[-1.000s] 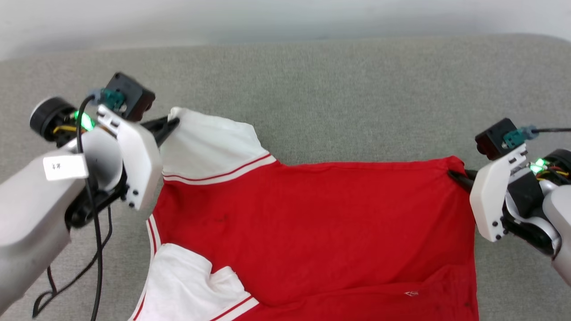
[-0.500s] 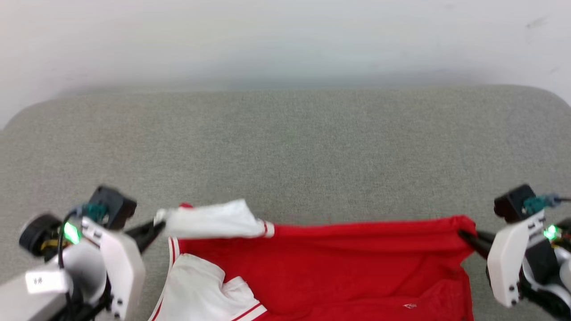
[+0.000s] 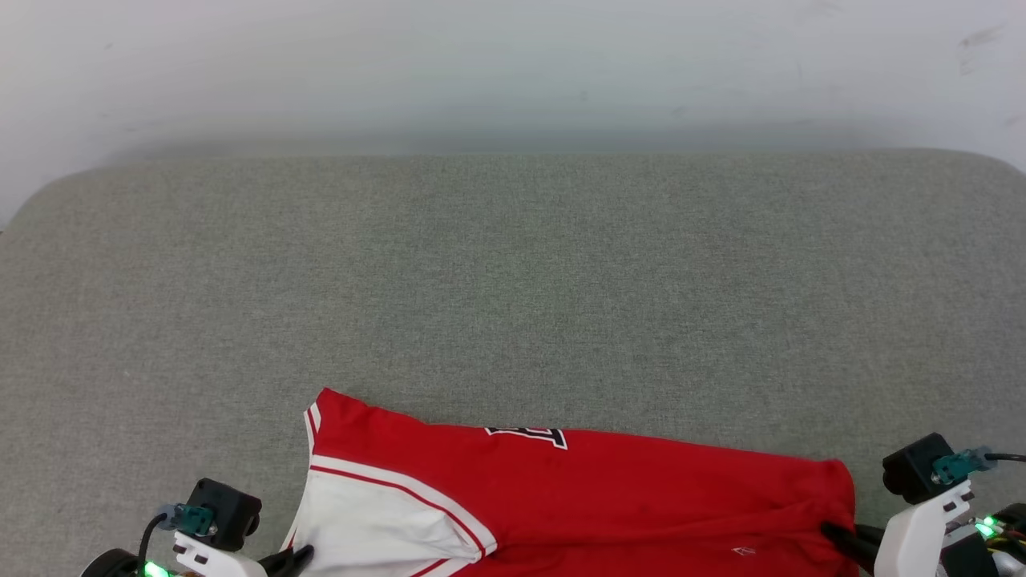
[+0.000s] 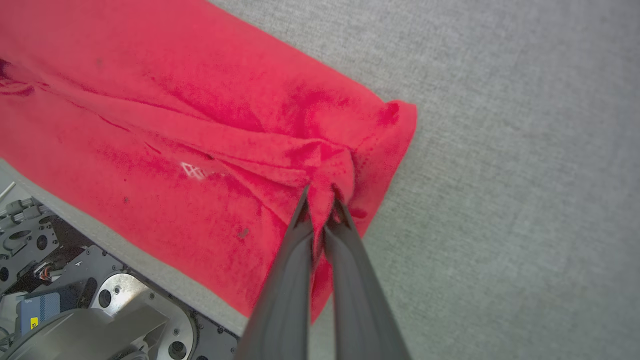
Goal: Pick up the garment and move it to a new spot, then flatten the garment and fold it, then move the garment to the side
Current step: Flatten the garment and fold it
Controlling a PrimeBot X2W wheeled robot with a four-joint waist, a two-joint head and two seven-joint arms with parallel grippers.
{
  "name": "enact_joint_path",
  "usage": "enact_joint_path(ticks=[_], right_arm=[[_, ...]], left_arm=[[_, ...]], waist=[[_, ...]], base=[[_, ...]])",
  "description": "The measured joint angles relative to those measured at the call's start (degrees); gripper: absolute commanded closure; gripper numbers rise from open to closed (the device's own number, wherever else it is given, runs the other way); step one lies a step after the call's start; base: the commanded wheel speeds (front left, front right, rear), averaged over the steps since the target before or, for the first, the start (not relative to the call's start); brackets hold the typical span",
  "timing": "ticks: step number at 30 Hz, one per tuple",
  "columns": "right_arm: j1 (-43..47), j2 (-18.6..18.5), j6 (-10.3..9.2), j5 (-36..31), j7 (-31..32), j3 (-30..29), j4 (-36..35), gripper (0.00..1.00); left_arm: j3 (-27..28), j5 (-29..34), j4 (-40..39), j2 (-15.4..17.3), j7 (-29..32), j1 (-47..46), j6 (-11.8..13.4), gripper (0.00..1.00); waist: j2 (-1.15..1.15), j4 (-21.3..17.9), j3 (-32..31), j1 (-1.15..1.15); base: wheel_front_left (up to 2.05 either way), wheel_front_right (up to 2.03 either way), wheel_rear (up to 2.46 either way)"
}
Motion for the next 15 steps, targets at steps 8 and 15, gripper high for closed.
enact_joint_path(ticks=[8,15], right_arm=[[1.0,2.7,0.0,-1.0,0.9,0.5,4.0,1.0],[0.8,4.1,0.01,-1.0,-2.3,0.1,6.1,0.0]], left_arm=[[-0.9,-2.1,8.4,-4.9,-0.7,0.9,-3.3,1.0],[-0.2,-2.8,12.4,-7.1,-3.2,1.1,-4.2,0.0]], waist=[[0.0,-0.1,2.1,0.0],[0.0,-0.1,1.6,0.0]], base=[[0.0,0.0,0.0],[0.0,0.0,0.0]])
